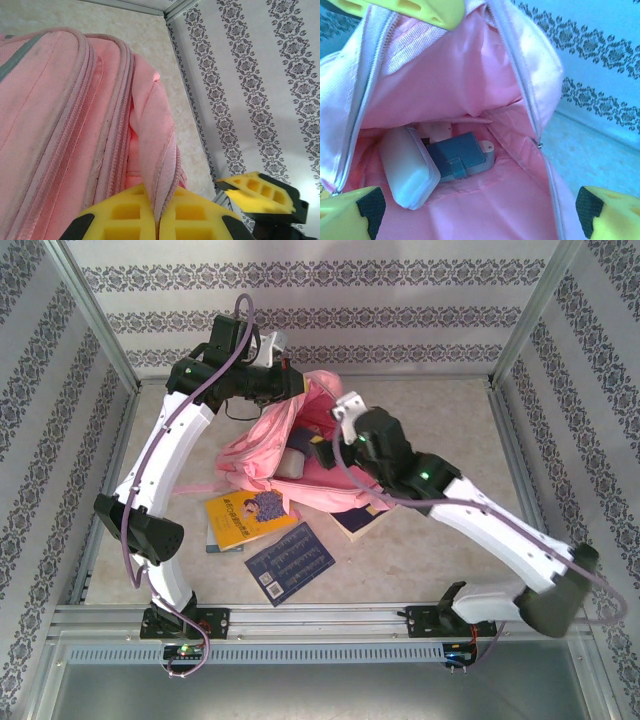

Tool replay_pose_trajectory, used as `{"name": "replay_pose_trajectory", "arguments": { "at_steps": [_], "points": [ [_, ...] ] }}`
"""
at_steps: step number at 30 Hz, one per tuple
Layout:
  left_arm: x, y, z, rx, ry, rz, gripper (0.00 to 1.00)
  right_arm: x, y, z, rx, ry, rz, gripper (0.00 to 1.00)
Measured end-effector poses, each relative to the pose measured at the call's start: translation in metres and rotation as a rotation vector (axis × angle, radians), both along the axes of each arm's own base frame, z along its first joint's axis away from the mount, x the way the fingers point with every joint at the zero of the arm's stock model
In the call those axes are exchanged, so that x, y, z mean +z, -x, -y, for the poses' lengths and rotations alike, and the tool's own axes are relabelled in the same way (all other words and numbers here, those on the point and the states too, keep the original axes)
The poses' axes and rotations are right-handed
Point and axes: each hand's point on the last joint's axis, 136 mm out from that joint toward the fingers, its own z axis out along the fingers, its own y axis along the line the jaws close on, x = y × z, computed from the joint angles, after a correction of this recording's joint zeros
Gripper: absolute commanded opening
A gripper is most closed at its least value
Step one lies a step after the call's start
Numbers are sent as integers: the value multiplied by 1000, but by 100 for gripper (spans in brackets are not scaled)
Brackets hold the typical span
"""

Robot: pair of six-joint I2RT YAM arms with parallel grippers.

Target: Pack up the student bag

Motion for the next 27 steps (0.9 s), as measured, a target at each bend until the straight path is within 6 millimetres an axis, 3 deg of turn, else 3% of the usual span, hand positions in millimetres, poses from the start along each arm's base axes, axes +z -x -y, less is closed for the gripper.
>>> {"name": "replay_pose_trajectory", "arguments": {
  "at_steps": [5,7,10,14,18,23,27],
  "points": [
    [-1,-1,-1,2,-7,4,0,10,11,45,-54,-59,-25,98],
    [-2,-2,-1,7,-11,5,0,15,10,52,-80,-61,-54,92],
    [-7,-7,-2,23,-14,13,0,4,14,56,-106,-94,-112,95],
    [-27,-18,-6,62,0,-8,0,-36,21,88,-226,-148,-275,98],
    [-41,-34,-22,124,-16,-8,0,-63,20,120,-366,-258,-449,98],
    [-47,-44,-30,159,-50,17,0,-116,27,127,-458,-407,-716,98],
    [-74,-45,-22,136,-70,-24,0,-173,40,129,-566,-529,-935,93]
  ]
}}
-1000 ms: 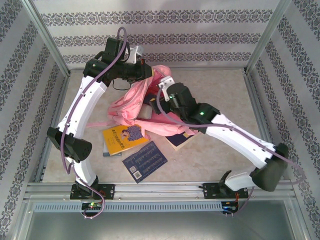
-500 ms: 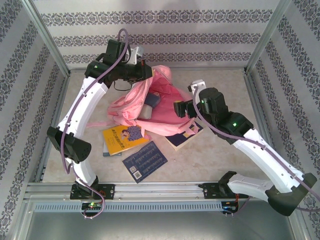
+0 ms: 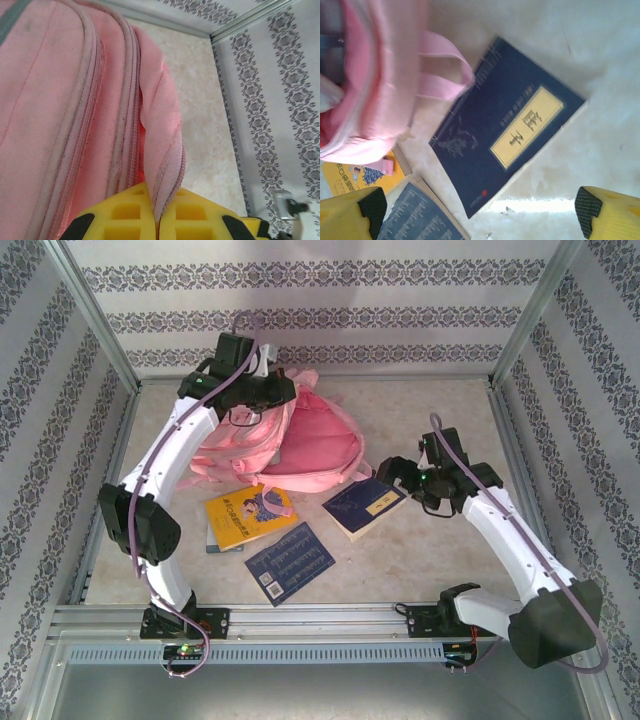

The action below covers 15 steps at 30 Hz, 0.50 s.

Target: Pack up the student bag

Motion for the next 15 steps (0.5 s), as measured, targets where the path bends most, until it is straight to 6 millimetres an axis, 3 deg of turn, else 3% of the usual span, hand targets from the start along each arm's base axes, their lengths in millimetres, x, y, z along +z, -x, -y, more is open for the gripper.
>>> {"name": "replay_pose_trajectory", "arguments": {
  "at_steps": [6,10,15],
  "points": [
    [-53,14,40,-98,-34,-91,0,-60,13,4,-183,-141,-187,84],
    [-80,34,59,-156,-63,-142,0,-90,5,2,-239,-180,-256,78],
    [-99,47,68,-189,-86,-180,0,-117,-14,-4,-268,-229,-298,72]
  ]
}}
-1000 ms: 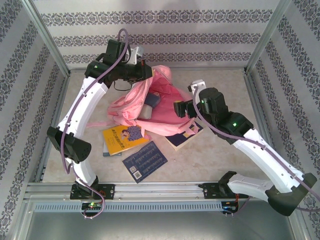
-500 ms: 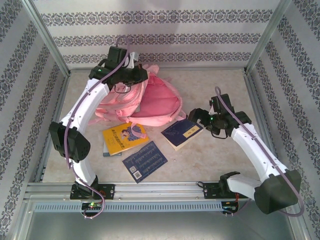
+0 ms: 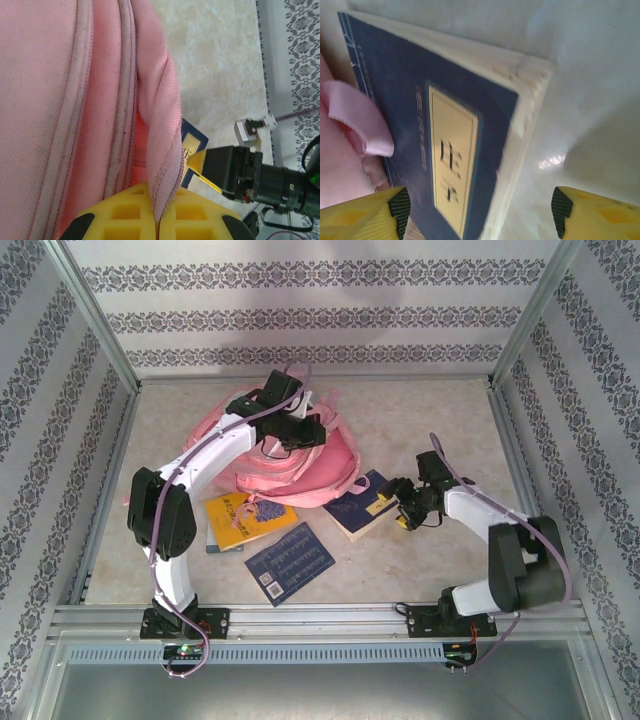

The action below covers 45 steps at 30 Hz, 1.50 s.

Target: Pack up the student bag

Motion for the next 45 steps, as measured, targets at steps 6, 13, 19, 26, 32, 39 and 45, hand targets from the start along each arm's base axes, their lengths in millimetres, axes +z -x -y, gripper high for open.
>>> {"name": "replay_pose_trajectory", "arguments": {
  "at_steps": [6,13,19,26,32,39,45],
  "points": [
    [-22,13,11,-39,-27,-39,0,-5,-16,-7,-5,-48,2,64],
    [-43,24,18,-72,-55,-73,0,13,-31,-14,9,-86,80,57],
    [-44,24,18,-76,-57,-71,0,28,-32,-18,29,-109,125,47],
    [-44,24,18,-79,-57,-69,0,26,-33,-33,82,-116,143,32],
    [-44,24,18,-79,-57,-70,0,10,-36,-53,126,-124,140,23],
    [-44,24,18,-78,-58,-70,0,-2,-42,-56,120,-115,141,7],
    [-42,19,13,-58,-74,-61,0,2,-50,-53,136,-81,168,3]
  ]
}}
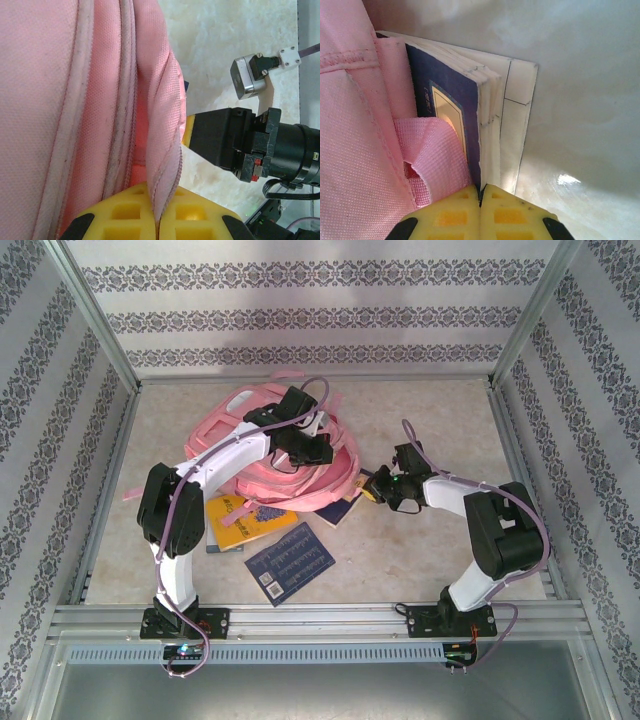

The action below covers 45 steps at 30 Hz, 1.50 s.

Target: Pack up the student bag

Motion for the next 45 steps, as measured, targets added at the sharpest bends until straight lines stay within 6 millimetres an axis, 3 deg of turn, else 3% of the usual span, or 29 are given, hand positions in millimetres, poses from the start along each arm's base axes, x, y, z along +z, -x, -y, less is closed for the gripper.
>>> {"name": "replay_pose_trajectory", "arguments": {
  "at_steps": [5,9,11,13,15,18,22,24,28,32,37,45],
  "points": [
    [14,-20,-30,101,-32,52,0,-9,4,22,-3,64,-28,0],
    [39,-43,-70,223,-54,133,0,-10,10,41,0,118,-50,2],
    [47,-56,-84,262,-75,171,0,-8,10,44,14,141,-52,17],
    [49,-68,-88,276,-94,194,0,-4,9,45,39,156,-45,41],
    [41,-79,-81,257,-118,203,0,-1,9,45,58,168,-42,60],
    [9,-86,-55,190,-161,178,0,3,11,47,77,186,-39,72],
    [-54,-70,-18,83,-234,95,0,5,13,48,91,174,-49,76],
    [-74,-56,-3,30,-259,63,0,3,12,45,99,150,-63,74],
    [-80,-36,23,-56,-251,45,0,-9,9,35,113,89,-105,68],
    [-89,-26,43,-114,-226,14,0,-9,5,34,84,48,-139,65],
    [-112,-28,44,-123,-227,-37,0,-9,0,30,63,12,-161,59],
    [-110,-27,44,-130,-226,-38,0,8,-4,19,88,-2,-124,57]
  ]
}}
